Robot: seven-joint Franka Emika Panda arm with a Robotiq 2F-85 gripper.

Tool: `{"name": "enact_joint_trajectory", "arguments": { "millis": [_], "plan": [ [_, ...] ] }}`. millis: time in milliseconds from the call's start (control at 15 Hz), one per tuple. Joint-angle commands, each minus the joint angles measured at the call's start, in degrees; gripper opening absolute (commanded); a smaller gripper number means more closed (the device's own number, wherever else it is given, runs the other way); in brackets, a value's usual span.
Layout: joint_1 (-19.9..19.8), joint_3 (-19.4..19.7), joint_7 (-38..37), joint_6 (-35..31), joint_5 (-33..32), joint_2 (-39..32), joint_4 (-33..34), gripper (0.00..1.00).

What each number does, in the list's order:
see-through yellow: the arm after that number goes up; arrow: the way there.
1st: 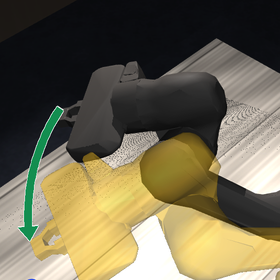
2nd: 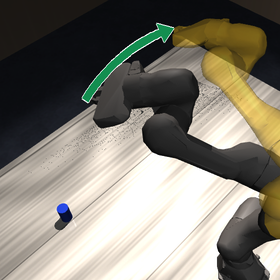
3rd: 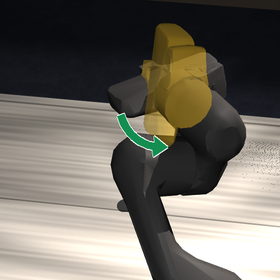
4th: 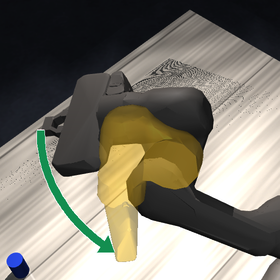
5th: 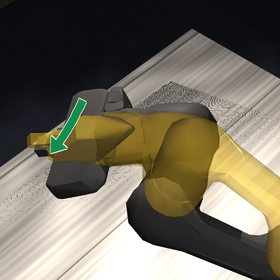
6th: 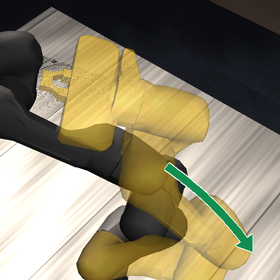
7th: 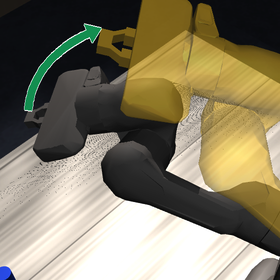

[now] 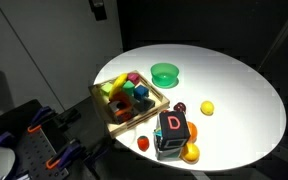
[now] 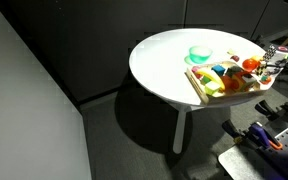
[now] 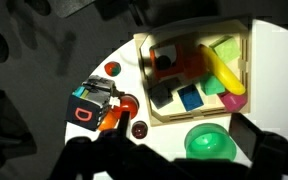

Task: Pick up the block with the letter d on it and put it in the tray

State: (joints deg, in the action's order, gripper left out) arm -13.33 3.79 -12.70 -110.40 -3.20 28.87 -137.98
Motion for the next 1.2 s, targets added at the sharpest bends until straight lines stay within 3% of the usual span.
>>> {"name": "enact_joint_trajectory", "arguments": {
  "millis": [0,400,1133],
  "plan": [
    [-1.65,0.7,-2.55,-5.07,-4.33,-3.86,1.55,1.0],
    [-1.99,2.47,-2.24,-11.61,-5.22,-7.81,1.12,1.0],
    [-1.99,3.12,-1.85,-10.85,-5.13,-9.4,1.12,1.0]
  ]
}}
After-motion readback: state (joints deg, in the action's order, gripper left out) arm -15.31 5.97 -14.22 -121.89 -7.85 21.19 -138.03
